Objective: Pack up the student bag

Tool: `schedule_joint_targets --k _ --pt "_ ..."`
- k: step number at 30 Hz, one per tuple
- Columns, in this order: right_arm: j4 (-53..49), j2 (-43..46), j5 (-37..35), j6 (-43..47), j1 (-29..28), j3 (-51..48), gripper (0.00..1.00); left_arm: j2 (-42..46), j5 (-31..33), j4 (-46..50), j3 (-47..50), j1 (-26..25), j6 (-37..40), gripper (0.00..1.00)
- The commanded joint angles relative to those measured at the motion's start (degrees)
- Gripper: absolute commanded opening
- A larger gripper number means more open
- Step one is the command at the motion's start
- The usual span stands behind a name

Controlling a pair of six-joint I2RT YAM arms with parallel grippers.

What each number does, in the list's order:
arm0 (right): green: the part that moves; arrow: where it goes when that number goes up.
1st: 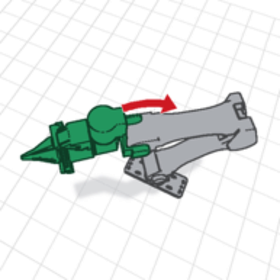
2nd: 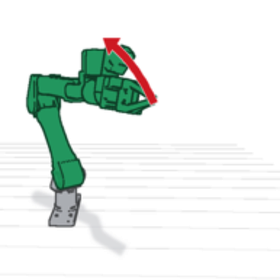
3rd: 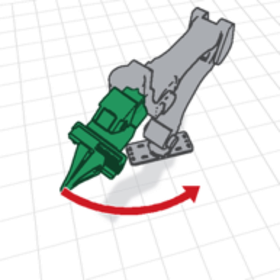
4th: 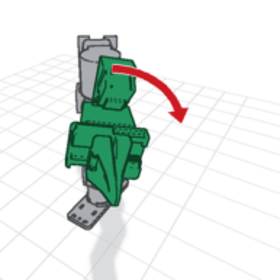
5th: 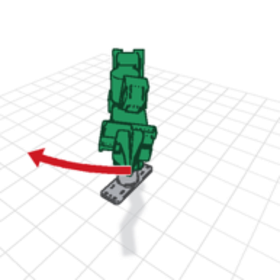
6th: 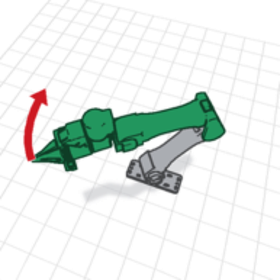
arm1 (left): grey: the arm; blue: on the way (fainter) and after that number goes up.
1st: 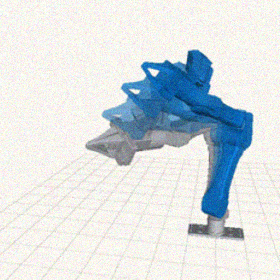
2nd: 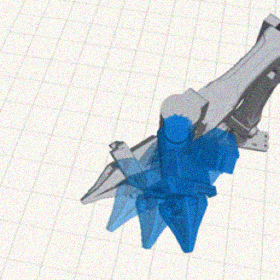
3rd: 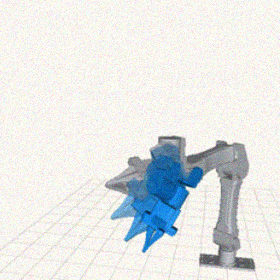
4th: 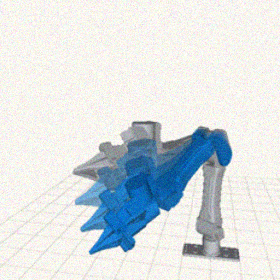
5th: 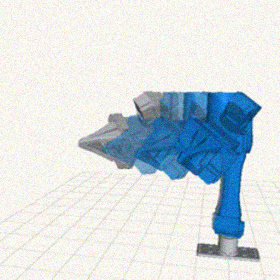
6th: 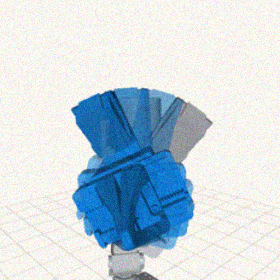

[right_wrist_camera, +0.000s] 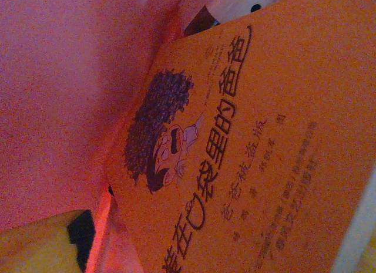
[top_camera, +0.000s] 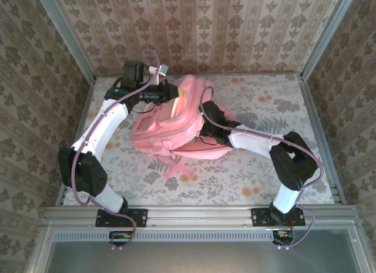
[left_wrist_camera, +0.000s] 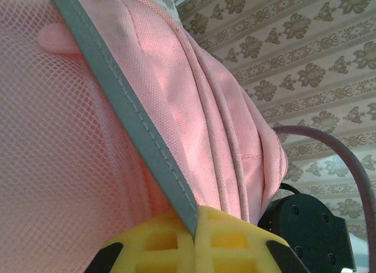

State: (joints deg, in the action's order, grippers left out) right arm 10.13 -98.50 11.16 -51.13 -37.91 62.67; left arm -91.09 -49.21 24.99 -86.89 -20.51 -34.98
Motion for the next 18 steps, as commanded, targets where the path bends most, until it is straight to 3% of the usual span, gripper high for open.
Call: schedule_joint_targets --k 1,8,11,18 --pt "3.55 5.95 3.37 2.64 0.93 -2.52 0.94 5.31 -4.20 -10.42 -0.74 1.07 -1.44 0.00" --pt "2.66 11.84 3.67 2.64 4.18 -8.95 0.98 5.65 -4.43 -12.16 0.44 2.49 -3.14 0.00" --pt "-2.89 13.84 2.42 5.40 5.60 -9.26 0.98 6.09 -4.16 -12.28 1.02 2.67 -3.07 0.00" --pt "-20.13 21.34 -11.65 13.30 10.59 -9.37 0.95 6.89 -3.21 -11.70 2.20 2.85 -2.50 0.00"
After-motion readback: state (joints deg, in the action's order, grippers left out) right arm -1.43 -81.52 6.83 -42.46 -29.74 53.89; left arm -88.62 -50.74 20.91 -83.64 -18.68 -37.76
